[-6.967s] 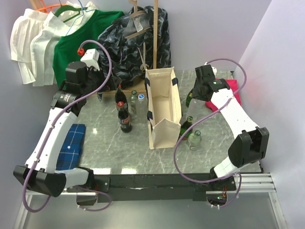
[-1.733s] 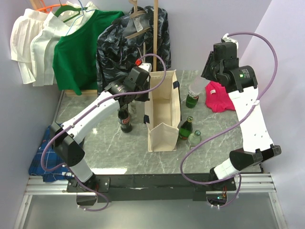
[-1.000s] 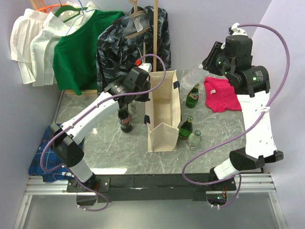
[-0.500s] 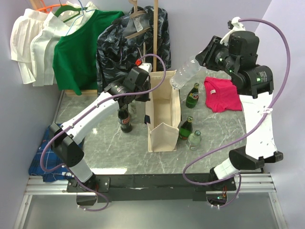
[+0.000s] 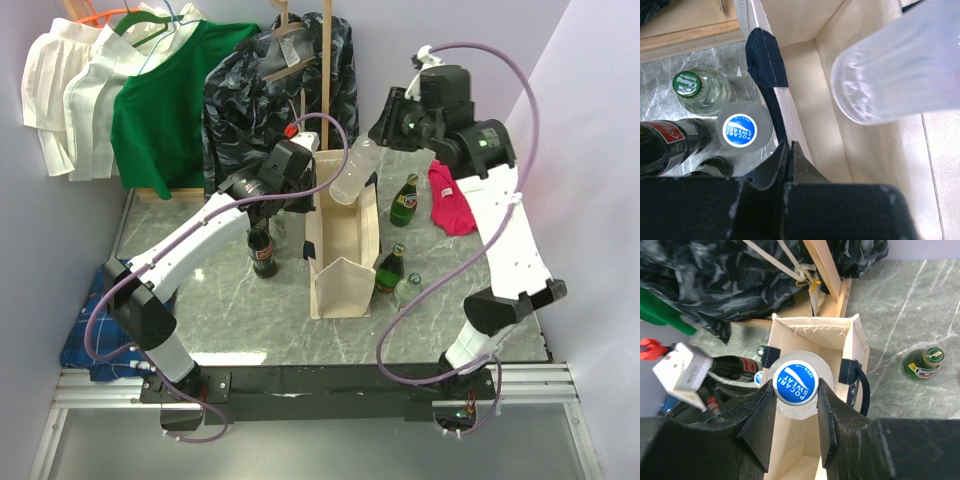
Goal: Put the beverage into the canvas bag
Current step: Place the drink in the canvas bag.
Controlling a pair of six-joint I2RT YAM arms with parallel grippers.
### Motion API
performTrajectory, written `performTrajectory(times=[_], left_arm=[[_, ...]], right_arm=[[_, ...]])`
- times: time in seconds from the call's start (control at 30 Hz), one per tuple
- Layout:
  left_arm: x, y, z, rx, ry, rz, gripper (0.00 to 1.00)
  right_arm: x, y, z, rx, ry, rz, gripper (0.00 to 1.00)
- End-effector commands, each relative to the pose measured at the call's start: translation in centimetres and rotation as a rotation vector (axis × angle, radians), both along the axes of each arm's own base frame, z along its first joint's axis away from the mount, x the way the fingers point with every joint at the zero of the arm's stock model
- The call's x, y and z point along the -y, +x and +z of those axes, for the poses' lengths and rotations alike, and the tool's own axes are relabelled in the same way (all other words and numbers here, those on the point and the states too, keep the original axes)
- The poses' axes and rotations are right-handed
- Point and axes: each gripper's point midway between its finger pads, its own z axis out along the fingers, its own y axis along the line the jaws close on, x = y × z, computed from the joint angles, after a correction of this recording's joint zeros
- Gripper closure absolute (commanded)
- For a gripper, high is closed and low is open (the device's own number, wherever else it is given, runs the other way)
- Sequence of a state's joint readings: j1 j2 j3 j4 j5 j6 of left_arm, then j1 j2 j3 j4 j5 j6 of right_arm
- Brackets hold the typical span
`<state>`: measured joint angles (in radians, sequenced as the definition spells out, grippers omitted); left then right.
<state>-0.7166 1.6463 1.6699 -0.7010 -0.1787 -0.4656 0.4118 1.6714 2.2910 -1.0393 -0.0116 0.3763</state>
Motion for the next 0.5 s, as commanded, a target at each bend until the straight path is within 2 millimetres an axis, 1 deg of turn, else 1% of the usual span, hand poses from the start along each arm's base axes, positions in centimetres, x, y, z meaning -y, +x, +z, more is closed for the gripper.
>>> performTrajectory(times=[0.0, 0.07, 0.17, 0.2, 0.3, 0.33, 0.47], left_arm=[[0.5, 0.2, 2.6, 0.058, -0.064, -0.006, 0.99], [0.5, 0.1, 2.6, 0.056, -0.064, -0.005, 0.99], [0.3, 0.1, 2.6, 0.058, -0.060, -0.001, 0.99], [0.2, 0.2, 2.6, 0.060, -0.059, 0.005, 0.99], [0.1, 0.2, 2.7, 0.062, -0.057, 0.012, 0.99], [-0.1, 0.2, 2.8, 0.063, -0.054, 0.018, 0.99], [-0.4, 0.3, 2.8, 0.067, -0.043, 0.035, 0.99]], right_arm=[[0.1, 1.4, 6.5, 0.230, 0.079, -0.054, 1.00], [0.1, 1.7, 5.5, 0.209, 0.057, -0.066, 1.00], [0.7, 2.4, 4.2, 0.189, 0.017, -0.108, 1.00], [1.3, 2.7, 4.0, 0.187, 0.000, -0.138, 1.00], [2.0, 2.9, 3.4, 0.178, -0.039, -0.170, 1.00], [2.5, 3.1, 3.1, 0.175, -0.059, -0.191, 1.00], [3.2, 3.6, 2.6, 0.177, -0.115, -0.244, 1.00]])
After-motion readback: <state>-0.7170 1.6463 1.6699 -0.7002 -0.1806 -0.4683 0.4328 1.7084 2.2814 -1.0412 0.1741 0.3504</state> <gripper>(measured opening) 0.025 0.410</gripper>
